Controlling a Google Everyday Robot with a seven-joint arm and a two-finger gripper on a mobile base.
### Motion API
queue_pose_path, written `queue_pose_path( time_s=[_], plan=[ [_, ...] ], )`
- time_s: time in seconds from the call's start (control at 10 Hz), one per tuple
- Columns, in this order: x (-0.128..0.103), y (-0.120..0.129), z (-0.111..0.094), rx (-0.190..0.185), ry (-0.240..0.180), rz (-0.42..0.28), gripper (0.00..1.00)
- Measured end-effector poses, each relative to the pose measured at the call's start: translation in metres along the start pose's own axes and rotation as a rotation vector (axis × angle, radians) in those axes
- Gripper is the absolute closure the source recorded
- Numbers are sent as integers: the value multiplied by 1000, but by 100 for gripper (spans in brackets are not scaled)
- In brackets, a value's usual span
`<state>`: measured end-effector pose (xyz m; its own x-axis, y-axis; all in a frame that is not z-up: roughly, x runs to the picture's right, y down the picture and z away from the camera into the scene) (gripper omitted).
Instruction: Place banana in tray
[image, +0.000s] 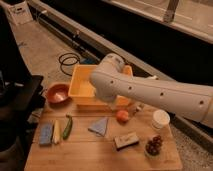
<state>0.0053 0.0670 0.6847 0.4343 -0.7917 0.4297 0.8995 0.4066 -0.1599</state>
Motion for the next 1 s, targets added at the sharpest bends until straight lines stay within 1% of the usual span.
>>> queue_pose_path(
  time_s=[0.3,0.4,0.5,0.6,0.7,0.8,1.0],
  plan=[
    [-1,-2,0,2,-1,-2,35],
    [1,0,0,-5,-2,6,35],
    [3,0,5,-28,-17,19,35],
    [6,-6,15,-38,-32,19,35],
    [6,-11,20,-37,-44,18,35],
    [5,-24,30,-31,-61,12,35],
    [-5,-57,46,-1,-99,-12,35]
  ],
)
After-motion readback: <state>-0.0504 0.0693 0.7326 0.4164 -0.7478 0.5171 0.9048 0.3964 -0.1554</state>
